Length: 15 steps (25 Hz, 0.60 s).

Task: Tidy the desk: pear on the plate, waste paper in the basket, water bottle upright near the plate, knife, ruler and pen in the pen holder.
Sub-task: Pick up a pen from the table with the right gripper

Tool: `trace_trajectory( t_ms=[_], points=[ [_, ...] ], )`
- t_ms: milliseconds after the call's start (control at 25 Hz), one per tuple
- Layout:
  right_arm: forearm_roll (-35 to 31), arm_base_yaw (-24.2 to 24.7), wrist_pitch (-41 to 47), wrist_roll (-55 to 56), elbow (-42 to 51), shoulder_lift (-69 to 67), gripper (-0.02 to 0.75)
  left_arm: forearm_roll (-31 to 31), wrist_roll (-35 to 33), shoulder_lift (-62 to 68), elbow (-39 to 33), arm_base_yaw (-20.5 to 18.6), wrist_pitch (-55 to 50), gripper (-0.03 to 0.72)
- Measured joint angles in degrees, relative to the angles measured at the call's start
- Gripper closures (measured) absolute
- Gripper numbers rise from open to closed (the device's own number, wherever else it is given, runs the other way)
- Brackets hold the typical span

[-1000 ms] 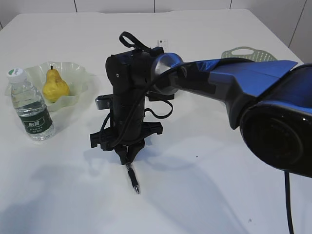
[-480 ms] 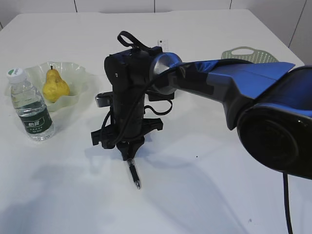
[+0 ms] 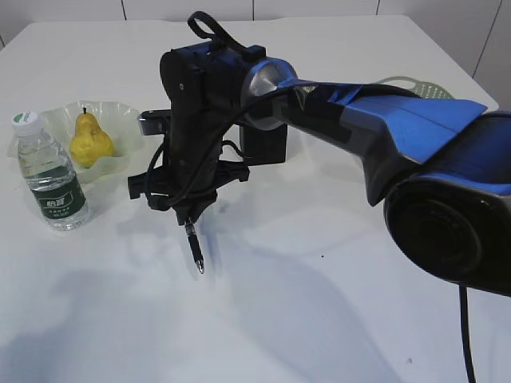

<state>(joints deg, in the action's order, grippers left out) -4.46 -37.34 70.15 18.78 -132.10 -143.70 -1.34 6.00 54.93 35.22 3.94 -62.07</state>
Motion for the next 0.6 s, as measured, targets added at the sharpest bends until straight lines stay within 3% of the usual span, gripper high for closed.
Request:
trace_trajectory(
  t_ms=[360,600],
  points=[
    [-0.95,0.00,0.44,-0.57,-6.18,0.00,0.637,0.00,0.00,0.00,0.00,0.00,0.00,0.305],
    [4.46,0.00,0.67,-1.19,-8.08,1.98,0.637,0.00,0.00,0.00,0.00,0.00,0.00,0.304]
  ],
)
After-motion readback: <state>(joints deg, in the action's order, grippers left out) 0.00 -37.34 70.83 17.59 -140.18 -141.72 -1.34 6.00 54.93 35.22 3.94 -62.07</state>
